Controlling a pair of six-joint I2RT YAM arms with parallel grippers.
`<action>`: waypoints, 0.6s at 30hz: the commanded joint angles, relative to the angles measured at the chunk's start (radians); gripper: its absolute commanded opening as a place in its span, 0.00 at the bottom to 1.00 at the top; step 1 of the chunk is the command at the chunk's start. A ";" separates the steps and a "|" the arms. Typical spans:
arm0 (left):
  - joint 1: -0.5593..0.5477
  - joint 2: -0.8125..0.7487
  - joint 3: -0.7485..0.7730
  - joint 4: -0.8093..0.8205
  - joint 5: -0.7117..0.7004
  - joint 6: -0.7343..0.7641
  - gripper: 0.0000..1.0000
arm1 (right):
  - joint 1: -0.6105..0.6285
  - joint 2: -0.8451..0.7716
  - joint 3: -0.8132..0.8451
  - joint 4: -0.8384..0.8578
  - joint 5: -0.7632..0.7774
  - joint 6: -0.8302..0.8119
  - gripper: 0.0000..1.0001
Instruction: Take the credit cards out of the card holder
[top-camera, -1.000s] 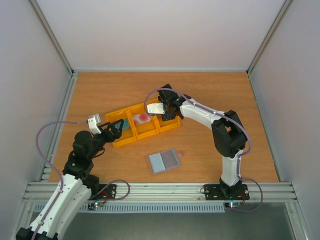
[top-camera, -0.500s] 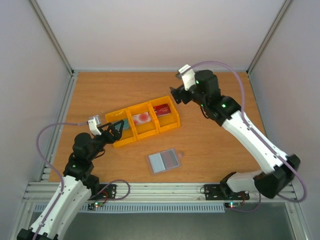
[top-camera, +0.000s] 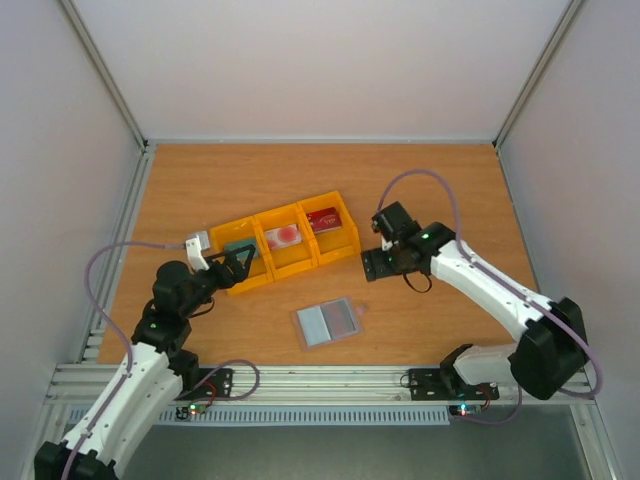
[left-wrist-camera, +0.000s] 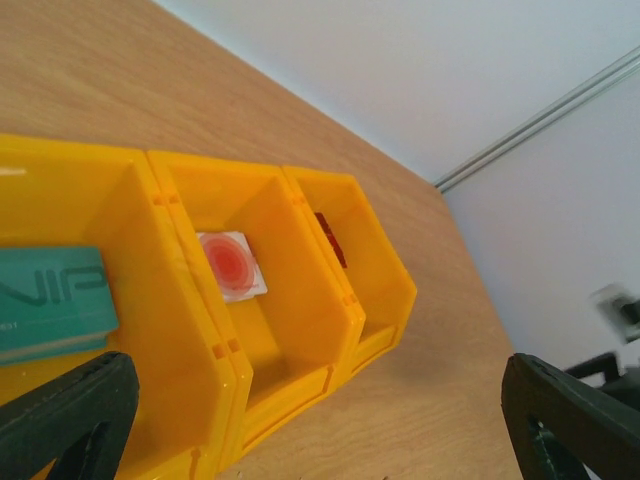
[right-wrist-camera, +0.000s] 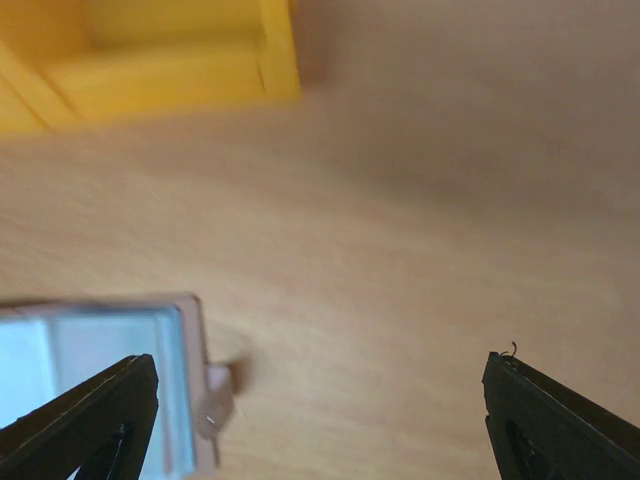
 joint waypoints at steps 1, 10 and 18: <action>0.000 0.047 -0.014 0.056 0.016 -0.017 0.99 | 0.028 0.059 -0.088 -0.038 -0.084 0.071 0.89; -0.002 0.070 -0.017 0.060 0.008 -0.016 0.99 | 0.090 0.259 -0.120 0.121 -0.279 0.050 0.90; -0.017 0.083 -0.011 0.090 0.053 -0.002 0.96 | 0.101 0.354 -0.140 0.161 -0.289 0.064 0.72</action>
